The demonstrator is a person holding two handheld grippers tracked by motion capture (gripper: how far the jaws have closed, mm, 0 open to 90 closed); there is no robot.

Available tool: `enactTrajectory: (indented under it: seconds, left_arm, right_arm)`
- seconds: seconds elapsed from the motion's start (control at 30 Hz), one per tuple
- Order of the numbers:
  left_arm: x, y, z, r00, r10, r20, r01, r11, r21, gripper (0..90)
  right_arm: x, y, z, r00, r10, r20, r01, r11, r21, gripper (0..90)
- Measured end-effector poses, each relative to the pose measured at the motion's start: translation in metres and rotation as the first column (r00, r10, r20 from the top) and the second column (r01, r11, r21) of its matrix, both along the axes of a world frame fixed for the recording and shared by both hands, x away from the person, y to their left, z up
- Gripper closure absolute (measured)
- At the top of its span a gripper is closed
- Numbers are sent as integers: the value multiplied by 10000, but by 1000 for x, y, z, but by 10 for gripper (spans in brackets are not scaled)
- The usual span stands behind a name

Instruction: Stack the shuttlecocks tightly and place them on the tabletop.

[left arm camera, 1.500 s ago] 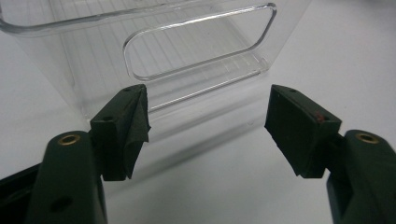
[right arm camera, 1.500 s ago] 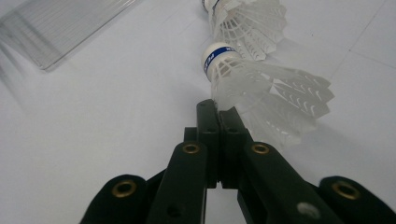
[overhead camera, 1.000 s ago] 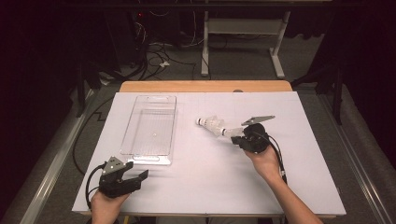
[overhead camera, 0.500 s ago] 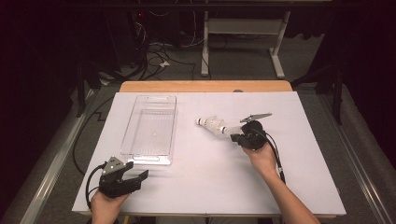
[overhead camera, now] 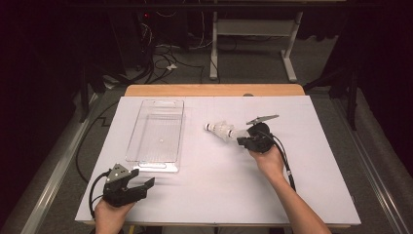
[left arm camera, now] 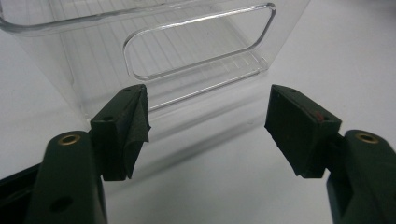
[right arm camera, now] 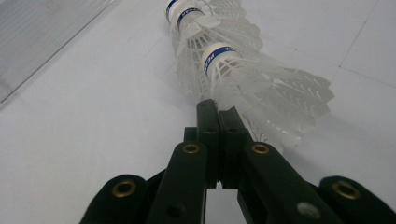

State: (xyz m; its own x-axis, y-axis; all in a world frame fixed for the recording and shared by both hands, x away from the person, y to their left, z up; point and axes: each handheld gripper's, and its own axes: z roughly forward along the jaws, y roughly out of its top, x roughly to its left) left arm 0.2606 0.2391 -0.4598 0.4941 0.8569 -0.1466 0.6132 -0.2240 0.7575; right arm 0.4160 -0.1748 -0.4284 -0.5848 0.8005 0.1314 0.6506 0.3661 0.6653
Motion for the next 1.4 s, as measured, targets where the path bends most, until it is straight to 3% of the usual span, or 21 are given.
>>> enactTrajectory:
  seconds: [1.4]
  left_arm:
    - [0, 0, 0, 10000, -18, -4, 18, 10000, -33, 311]
  right_arm:
    - [19, 23, -5, 9994, 268, -201, -266, 9996, 78, 900]
